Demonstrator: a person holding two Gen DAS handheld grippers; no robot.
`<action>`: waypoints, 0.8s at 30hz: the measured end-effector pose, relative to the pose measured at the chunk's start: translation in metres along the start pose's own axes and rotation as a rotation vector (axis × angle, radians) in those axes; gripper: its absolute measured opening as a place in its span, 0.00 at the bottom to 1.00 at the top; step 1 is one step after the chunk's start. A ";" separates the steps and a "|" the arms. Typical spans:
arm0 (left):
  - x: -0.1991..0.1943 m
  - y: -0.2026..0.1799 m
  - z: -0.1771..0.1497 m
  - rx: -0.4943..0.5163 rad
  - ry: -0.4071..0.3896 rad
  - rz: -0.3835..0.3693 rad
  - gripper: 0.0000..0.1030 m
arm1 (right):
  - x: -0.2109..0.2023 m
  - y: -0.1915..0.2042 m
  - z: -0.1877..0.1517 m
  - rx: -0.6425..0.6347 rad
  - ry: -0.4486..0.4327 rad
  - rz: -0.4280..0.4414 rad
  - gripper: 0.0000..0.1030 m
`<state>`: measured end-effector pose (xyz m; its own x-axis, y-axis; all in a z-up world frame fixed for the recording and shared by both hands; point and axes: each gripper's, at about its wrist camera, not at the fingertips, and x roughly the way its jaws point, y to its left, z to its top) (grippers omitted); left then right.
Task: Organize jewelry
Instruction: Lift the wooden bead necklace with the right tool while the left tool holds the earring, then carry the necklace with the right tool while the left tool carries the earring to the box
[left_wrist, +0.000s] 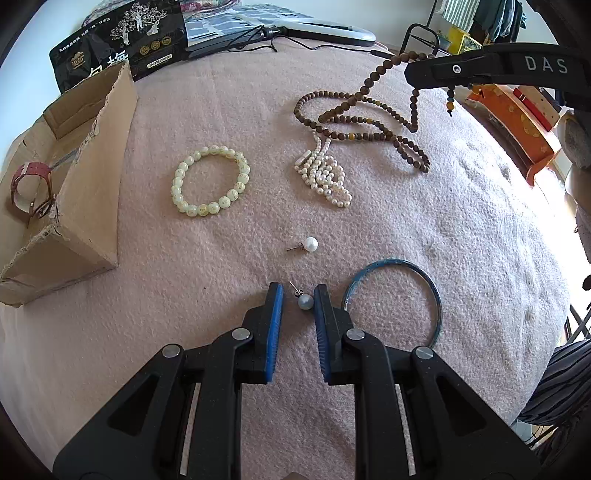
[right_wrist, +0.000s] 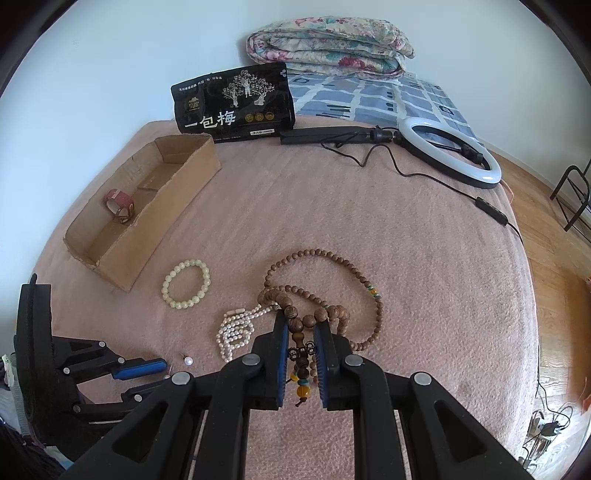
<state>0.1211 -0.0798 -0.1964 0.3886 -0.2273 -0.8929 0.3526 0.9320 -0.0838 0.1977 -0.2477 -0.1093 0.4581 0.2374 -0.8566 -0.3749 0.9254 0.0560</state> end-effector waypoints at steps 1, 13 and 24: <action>0.000 -0.002 0.000 0.010 -0.003 -0.002 0.15 | 0.001 0.000 0.000 -0.001 0.001 -0.001 0.11; -0.014 -0.003 -0.001 0.031 -0.056 0.015 0.08 | -0.004 -0.004 0.002 0.012 -0.012 -0.003 0.11; -0.091 0.015 0.025 -0.017 -0.207 -0.023 0.08 | -0.053 0.007 0.015 0.008 -0.106 -0.016 0.11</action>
<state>0.1125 -0.0522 -0.1054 0.5480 -0.3000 -0.7808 0.3500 0.9301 -0.1117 0.1833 -0.2489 -0.0557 0.5469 0.2520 -0.7984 -0.3609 0.9314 0.0469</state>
